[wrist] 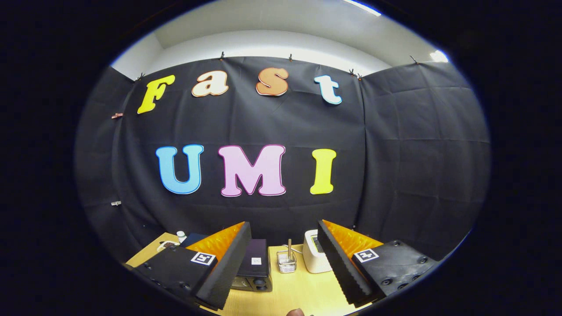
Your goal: Open the toaster oven, put the food inside, and close the toaster oven door.
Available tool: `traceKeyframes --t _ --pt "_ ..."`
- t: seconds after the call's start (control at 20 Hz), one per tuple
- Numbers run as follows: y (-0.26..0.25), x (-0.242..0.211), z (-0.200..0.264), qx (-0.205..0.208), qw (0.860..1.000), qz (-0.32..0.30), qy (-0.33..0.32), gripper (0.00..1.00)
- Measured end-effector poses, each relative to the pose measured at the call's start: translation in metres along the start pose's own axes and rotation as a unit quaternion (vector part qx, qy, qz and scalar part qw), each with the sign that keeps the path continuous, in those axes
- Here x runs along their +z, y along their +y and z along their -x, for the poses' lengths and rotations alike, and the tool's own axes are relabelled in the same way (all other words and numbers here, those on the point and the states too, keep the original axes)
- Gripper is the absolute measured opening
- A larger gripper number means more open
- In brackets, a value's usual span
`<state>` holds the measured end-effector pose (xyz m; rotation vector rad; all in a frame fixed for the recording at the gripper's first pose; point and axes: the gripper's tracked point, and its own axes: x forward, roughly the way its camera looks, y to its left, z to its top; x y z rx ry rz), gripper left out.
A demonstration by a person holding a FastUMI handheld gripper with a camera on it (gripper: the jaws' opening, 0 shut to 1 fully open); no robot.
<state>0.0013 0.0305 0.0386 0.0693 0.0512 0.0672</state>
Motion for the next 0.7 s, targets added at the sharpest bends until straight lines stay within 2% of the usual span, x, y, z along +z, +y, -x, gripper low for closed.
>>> traceKeyframes --t 0.4,0.7 --pt "-0.031 -0.005 -0.003 -0.02 1.0 -0.016 0.004 0.98" --pt "-0.03 -0.009 -0.002 -0.019 1.0 -0.016 0.011 0.98"
